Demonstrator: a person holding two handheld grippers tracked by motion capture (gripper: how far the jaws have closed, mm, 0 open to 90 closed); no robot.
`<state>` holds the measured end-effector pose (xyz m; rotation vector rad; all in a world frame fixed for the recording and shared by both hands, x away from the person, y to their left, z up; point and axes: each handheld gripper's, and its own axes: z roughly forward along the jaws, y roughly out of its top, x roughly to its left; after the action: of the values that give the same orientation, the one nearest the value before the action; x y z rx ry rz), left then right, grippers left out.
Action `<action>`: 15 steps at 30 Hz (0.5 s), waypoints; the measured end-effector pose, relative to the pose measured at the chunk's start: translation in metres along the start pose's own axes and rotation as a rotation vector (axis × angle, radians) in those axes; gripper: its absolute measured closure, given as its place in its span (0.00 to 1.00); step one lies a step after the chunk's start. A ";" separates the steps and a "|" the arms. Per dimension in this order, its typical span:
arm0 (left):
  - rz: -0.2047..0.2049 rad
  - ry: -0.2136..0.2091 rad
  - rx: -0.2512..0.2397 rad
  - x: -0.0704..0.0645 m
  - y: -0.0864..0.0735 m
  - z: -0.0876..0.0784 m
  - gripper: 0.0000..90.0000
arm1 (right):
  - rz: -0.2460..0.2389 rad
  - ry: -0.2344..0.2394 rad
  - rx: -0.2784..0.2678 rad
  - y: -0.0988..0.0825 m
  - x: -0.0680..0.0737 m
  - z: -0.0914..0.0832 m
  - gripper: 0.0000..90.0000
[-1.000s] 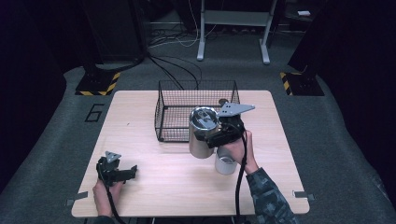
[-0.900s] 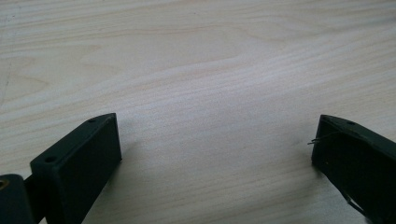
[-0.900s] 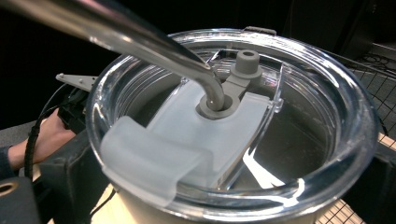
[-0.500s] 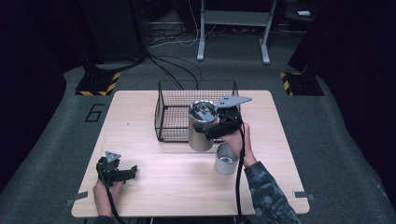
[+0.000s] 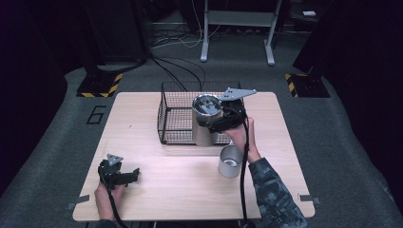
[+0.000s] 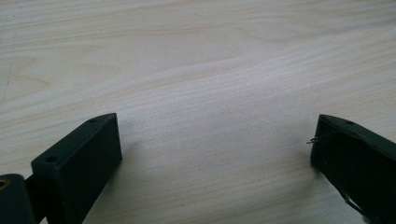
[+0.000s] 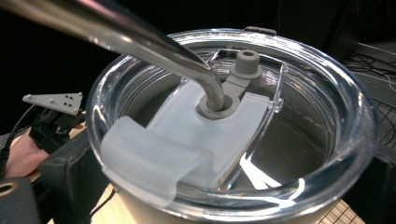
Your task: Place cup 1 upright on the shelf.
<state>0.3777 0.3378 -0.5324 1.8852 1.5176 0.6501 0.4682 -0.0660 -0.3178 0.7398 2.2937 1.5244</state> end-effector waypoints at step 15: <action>0.000 0.000 0.000 0.000 0.000 0.000 0.02 | 0.003 -0.021 -0.013 0.015 -0.011 0.012 0.04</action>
<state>0.3777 0.3378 -0.5324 1.8851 1.5175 0.6503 0.4865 -0.0584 -0.3091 0.7523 2.2667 1.5242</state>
